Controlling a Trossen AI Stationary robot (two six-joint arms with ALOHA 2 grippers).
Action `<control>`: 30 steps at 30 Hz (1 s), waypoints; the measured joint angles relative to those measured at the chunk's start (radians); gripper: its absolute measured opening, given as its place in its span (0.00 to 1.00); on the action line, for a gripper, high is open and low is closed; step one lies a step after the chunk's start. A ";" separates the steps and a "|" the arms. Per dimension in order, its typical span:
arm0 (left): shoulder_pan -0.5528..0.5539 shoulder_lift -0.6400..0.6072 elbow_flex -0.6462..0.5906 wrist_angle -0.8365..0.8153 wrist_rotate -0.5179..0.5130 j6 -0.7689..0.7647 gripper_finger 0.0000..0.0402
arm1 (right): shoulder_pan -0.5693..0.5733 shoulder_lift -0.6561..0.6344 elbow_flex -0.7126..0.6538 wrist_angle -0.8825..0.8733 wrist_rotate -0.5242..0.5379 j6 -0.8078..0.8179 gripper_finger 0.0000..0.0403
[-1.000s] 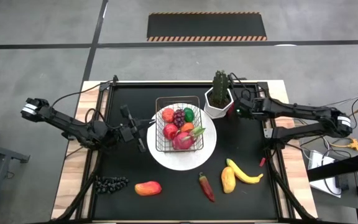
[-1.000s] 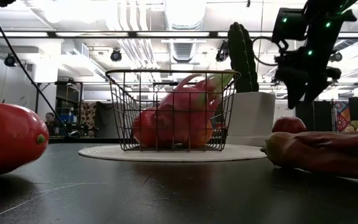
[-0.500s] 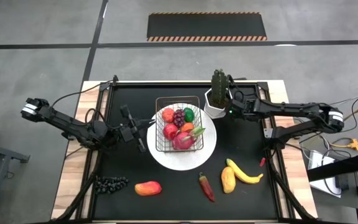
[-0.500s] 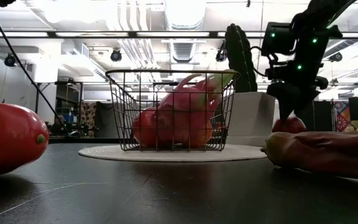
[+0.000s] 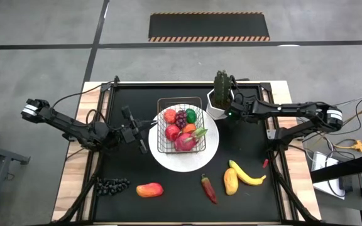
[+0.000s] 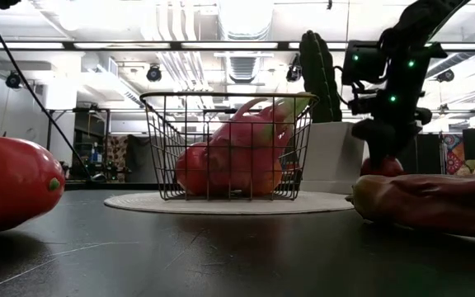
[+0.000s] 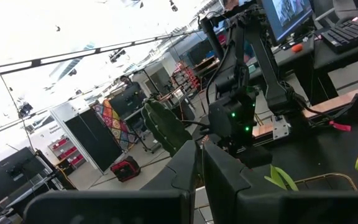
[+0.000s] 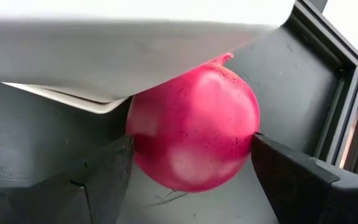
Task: Build produce basket
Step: Put the pomegranate into the gold wire basket
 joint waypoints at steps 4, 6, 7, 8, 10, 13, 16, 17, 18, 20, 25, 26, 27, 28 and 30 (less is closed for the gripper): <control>0.000 0.000 0.000 0.000 0.000 0.000 0.03 | 0.000 0.001 0.000 -0.012 -0.001 0.000 0.73; 0.000 0.000 0.000 0.000 0.000 0.000 0.03 | 0.000 0.000 0.000 -0.020 -0.006 0.000 0.70; 0.000 0.000 0.000 0.000 0.000 0.000 0.03 | 0.000 0.000 0.000 -0.021 -0.006 0.000 0.68; 0.000 0.000 0.000 0.000 0.000 0.000 0.03 | 0.000 0.000 0.000 -0.022 -0.006 0.001 0.66; 0.000 0.000 0.000 0.000 0.000 0.000 0.03 | 0.000 0.000 0.000 -0.026 -0.005 0.001 0.62; 0.000 0.000 0.000 0.000 0.000 0.000 0.03 | 0.000 0.000 0.000 -0.048 -0.009 0.002 0.55; 0.000 0.000 0.000 0.000 0.000 0.002 0.03 | 0.000 0.001 0.005 -0.105 -0.023 0.008 0.48; 0.000 0.000 0.000 0.000 0.000 0.002 0.03 | 0.000 -0.002 0.008 -0.124 -0.026 0.013 0.46; 0.000 0.000 0.000 0.001 0.000 0.002 0.03 | 0.000 -0.006 0.011 -0.143 -0.029 0.017 0.44; 0.000 0.000 0.000 0.001 0.000 0.002 0.03 | 0.000 -0.016 0.015 -0.181 -0.058 0.025 0.40; 0.000 0.000 0.000 0.001 0.000 0.002 0.03 | 0.000 -0.052 0.054 -0.285 -0.176 0.066 0.29; 0.000 0.000 0.000 0.002 0.000 0.003 0.03 | 0.002 -0.061 0.063 -0.313 -0.178 0.080 0.27; 0.000 0.000 0.000 0.002 0.000 0.003 0.03 | 0.003 -0.070 0.072 -0.339 -0.177 0.090 0.25; 0.000 0.000 0.000 0.002 0.000 0.003 0.03 | 0.003 -0.080 0.083 -0.364 -0.173 0.100 0.22; 0.000 0.000 0.000 0.002 0.000 0.003 0.03 | 0.002 -0.101 0.098 -0.391 -0.156 0.124 0.18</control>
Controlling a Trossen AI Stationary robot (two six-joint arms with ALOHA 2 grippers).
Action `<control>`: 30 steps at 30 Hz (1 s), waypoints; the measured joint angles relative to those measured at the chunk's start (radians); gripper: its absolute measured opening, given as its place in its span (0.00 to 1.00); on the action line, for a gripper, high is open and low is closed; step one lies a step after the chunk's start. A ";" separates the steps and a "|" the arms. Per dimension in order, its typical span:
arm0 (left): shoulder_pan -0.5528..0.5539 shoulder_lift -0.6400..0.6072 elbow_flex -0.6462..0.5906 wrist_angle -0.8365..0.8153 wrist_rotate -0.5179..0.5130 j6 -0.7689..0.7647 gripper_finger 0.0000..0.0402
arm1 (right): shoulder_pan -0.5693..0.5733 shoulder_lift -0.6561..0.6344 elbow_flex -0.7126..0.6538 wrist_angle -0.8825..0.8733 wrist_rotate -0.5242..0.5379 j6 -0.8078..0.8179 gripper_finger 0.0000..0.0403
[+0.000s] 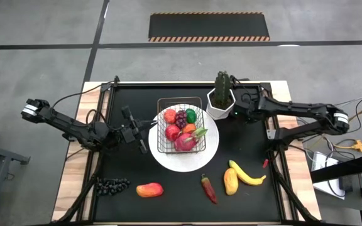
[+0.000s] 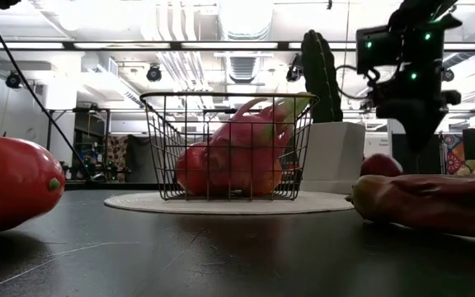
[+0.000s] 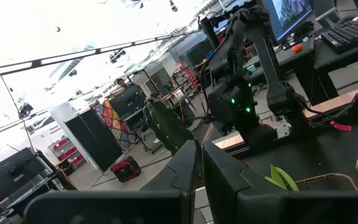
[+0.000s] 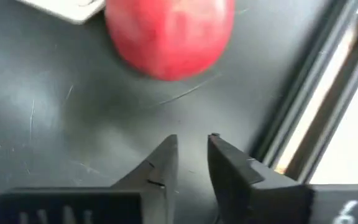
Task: Build produce basket
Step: Put the pomegranate into the gold wire basket
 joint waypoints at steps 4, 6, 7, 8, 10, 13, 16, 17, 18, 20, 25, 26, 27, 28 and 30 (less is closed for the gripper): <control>0.000 0.000 0.000 0.000 0.000 0.000 0.03 | 0.000 -0.051 0.016 0.049 0.080 0.019 0.09; 0.000 0.000 0.000 0.000 0.000 0.001 0.03 | 0.000 -0.073 0.009 0.108 0.131 0.017 0.05; 0.000 0.000 0.000 0.000 0.000 0.001 0.03 | 0.000 -0.083 0.000 0.145 0.159 0.017 0.03; 0.000 0.000 0.000 0.000 0.000 0.001 0.03 | 0.000 -0.093 -0.012 0.181 0.178 0.017 0.03; 0.000 0.000 0.000 0.000 0.000 0.001 0.03 | 0.000 -0.106 -0.042 0.251 0.195 0.016 0.02; 0.000 0.000 0.000 0.000 0.000 0.009 0.03 | 0.004 -0.116 -0.094 0.341 0.198 0.020 0.02; 0.000 0.000 0.000 0.000 0.000 0.015 0.03 | 0.017 -0.113 -0.139 0.384 0.195 0.044 0.02; 0.000 0.000 0.000 0.000 0.000 0.016 0.03 | 0.018 -0.110 -0.146 0.380 0.189 0.053 0.02; 0.000 0.000 0.000 0.000 0.000 0.017 0.03 | 0.018 -0.109 -0.151 0.372 0.174 0.061 0.02; 0.000 0.000 0.000 0.000 0.000 0.018 0.03 | 0.018 -0.111 -0.154 0.346 0.122 0.064 0.02; 0.000 0.000 0.000 0.000 0.000 0.019 0.03 | 0.031 -0.122 -0.154 0.306 -0.011 0.077 0.02; 0.000 0.000 0.000 0.000 0.000 0.019 0.03 | 0.035 -0.124 -0.154 0.303 -0.011 0.078 0.02; 0.000 0.000 0.000 0.000 0.000 0.019 0.03 | 0.036 -0.126 -0.154 0.303 0.000 0.081 0.02; 0.000 0.000 0.000 0.000 0.000 0.020 0.03 | 0.036 -0.127 -0.154 0.306 0.034 0.090 0.02; 0.000 0.000 0.000 0.002 0.000 0.021 0.03 | 0.035 -0.127 -0.154 0.329 0.145 0.110 0.02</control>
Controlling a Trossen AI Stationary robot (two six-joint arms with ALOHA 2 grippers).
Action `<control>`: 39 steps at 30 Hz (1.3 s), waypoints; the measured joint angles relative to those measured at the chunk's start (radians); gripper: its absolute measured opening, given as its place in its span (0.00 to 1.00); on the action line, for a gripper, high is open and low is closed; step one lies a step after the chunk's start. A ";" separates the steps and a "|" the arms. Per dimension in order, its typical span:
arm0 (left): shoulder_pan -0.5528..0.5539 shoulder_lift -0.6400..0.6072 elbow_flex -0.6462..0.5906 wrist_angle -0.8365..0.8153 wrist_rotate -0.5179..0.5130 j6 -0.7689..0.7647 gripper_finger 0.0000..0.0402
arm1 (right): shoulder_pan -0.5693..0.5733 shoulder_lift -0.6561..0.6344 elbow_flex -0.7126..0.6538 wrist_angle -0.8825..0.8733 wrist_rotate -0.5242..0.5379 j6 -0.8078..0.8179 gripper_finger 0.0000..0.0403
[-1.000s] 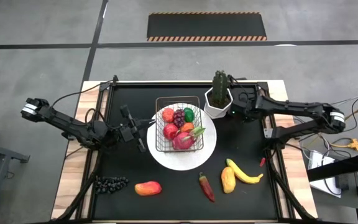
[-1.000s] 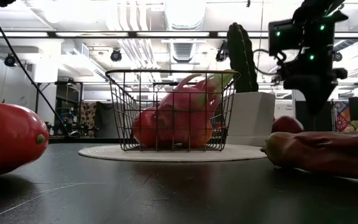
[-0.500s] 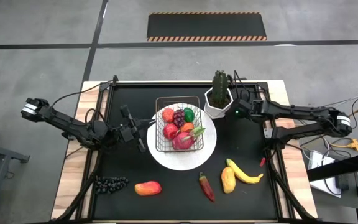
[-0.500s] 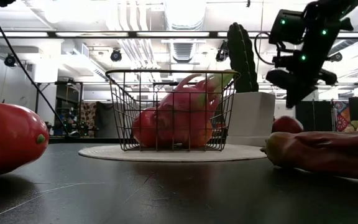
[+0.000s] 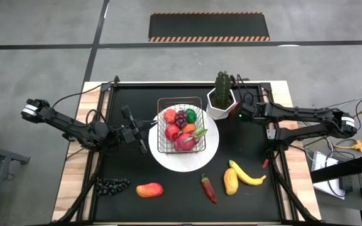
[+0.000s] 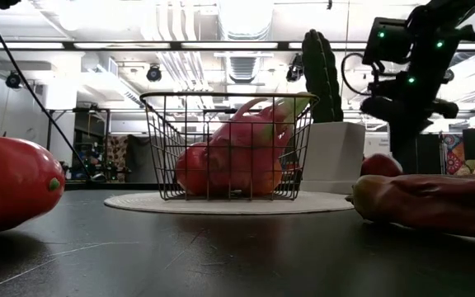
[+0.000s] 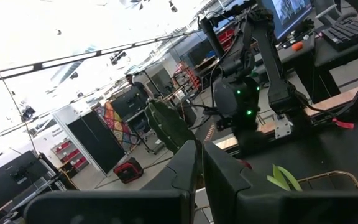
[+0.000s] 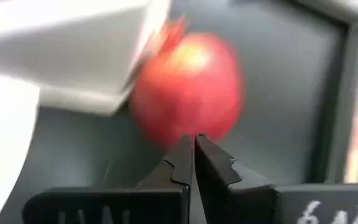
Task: Build produce basket
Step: Put the pomegranate into the gold wire basket
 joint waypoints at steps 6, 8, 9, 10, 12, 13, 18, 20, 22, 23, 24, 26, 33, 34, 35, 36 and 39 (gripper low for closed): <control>0.000 0.000 0.000 0.006 0.000 0.000 0.03 | -0.003 0.001 -0.018 0.103 0.212 -0.004 0.02; 0.000 0.000 0.000 0.006 0.000 0.000 0.03 | -0.003 -0.001 -0.050 0.168 0.216 0.004 0.02; 0.000 0.000 0.000 0.006 0.000 0.000 0.03 | -0.003 -0.001 -0.068 0.207 0.214 0.004 0.02; 0.000 0.000 0.000 0.006 0.001 0.000 0.03 | -0.003 -0.001 -0.090 0.248 0.212 0.004 0.02; 0.000 0.000 0.000 0.006 0.001 0.000 0.03 | -0.003 -0.001 -0.130 0.316 0.211 0.004 0.02; 0.000 0.000 0.000 0.005 0.001 0.000 0.03 | -0.003 -0.001 -0.149 0.355 0.211 0.004 0.02; 0.000 0.000 0.000 0.005 0.001 -0.001 0.03 | -0.003 -0.002 -0.191 0.422 0.219 0.016 0.02; 0.000 0.000 0.000 0.005 0.001 -0.001 0.03 | -0.003 -0.009 -0.185 0.383 0.208 0.029 0.02; 0.000 0.000 0.000 0.005 0.001 -0.001 0.03 | -0.002 -0.016 -0.167 0.331 0.170 0.031 0.02; 0.000 0.000 0.000 0.005 0.001 -0.001 0.03 | -0.002 -0.022 -0.156 0.301 0.147 0.033 0.02; 0.000 0.000 0.000 0.005 0.001 0.000 0.03 | -0.001 -0.028 -0.143 0.271 0.126 0.035 0.02; 0.000 0.000 0.000 0.005 0.001 -0.001 0.03 | 0.005 -0.041 -0.110 0.186 0.089 0.042 0.02; 0.000 0.000 0.000 0.005 0.001 -0.001 0.03 | 0.033 -0.068 0.018 -0.069 0.015 0.092 0.02; 0.000 0.000 0.000 0.005 0.001 -0.001 0.03 | 0.038 -0.067 0.026 -0.082 0.014 0.093 0.02; 0.000 0.000 0.000 0.005 0.001 -0.001 0.03 | 0.040 -0.065 0.033 -0.090 0.010 0.092 0.02; 0.000 0.000 0.000 0.005 0.001 -0.001 0.03 | 0.041 -0.065 0.037 -0.095 -0.001 0.091 0.02; 0.000 0.000 0.000 0.005 0.001 -0.001 0.03 | 0.041 -0.065 0.048 -0.126 -0.059 0.089 0.06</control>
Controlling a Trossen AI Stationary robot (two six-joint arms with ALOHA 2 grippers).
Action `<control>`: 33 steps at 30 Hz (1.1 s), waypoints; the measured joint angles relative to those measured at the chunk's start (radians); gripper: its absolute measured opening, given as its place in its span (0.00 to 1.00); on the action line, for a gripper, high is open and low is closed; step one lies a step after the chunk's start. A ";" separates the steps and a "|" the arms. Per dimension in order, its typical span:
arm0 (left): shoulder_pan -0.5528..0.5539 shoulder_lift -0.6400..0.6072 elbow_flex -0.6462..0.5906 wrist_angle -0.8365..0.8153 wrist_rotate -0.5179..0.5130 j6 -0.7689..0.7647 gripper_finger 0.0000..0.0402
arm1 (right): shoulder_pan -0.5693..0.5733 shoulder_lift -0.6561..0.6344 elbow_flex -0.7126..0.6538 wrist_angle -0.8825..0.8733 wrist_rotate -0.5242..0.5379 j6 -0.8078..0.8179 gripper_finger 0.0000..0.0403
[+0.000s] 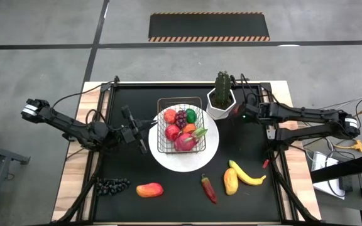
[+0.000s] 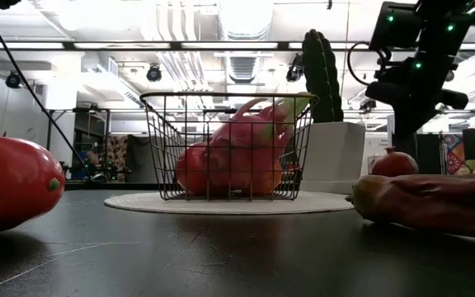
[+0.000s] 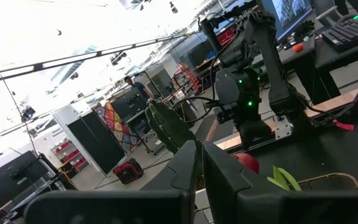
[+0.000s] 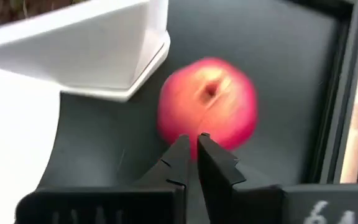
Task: Build produce basket
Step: Put the pomegranate into the gold wire basket
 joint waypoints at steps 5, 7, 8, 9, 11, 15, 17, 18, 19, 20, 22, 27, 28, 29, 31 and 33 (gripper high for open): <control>0.000 0.000 0.000 0.000 0.000 0.000 0.03 | -0.002 0.000 0.018 -0.036 0.023 0.000 0.25; 0.000 0.000 0.000 0.000 0.000 0.000 0.03 | -0.003 0.001 0.018 -0.031 0.097 0.023 0.35; 0.000 0.000 0.000 0.000 0.000 0.000 0.03 | -0.004 0.004 0.017 -0.031 0.140 0.042 0.41; 0.000 0.000 0.000 0.000 0.000 0.000 0.03 | -0.004 0.008 0.012 -0.028 0.179 0.057 0.46; 0.000 0.000 0.000 0.000 0.000 0.000 0.03 | -0.005 0.025 -0.001 -0.029 0.229 0.077 0.57; 0.000 0.000 0.000 0.000 0.000 0.000 0.03 | -0.005 0.056 -0.051 0.020 0.271 0.098 0.74; 0.000 0.000 0.000 0.000 0.000 0.000 0.03 | -0.005 0.071 -0.091 0.086 0.282 0.088 0.81; 0.000 0.000 0.000 0.000 0.000 0.000 0.03 | -0.005 0.076 -0.111 0.119 0.292 0.084 0.83; 0.000 0.000 0.000 -0.001 0.000 0.000 0.03 | -0.006 0.080 -0.126 0.147 0.305 0.083 0.85; 0.000 0.000 0.000 0.000 0.000 0.000 0.03 | -0.008 0.082 -0.138 0.164 0.322 0.083 0.86; 0.000 0.000 0.000 0.000 0.000 0.000 0.03 | -0.018 0.082 -0.151 0.172 0.365 0.093 0.87; 0.000 0.000 0.000 0.000 0.000 0.000 0.03 | -0.081 0.070 -0.146 0.174 0.397 0.069 0.85; 0.000 0.000 0.000 -0.001 0.000 0.000 0.03 | -0.095 0.066 -0.141 0.175 0.397 0.053 0.84; 0.000 0.000 0.000 0.000 0.000 0.000 0.03 | -0.109 0.059 -0.137 0.174 0.393 0.038 0.83; 0.000 0.000 0.000 -0.001 0.000 0.000 0.03 | -0.141 0.043 -0.124 0.172 0.361 -0.002 0.82; 0.000 0.000 0.000 -0.001 0.000 0.000 0.03 | -0.178 0.023 -0.109 0.174 0.317 -0.032 0.82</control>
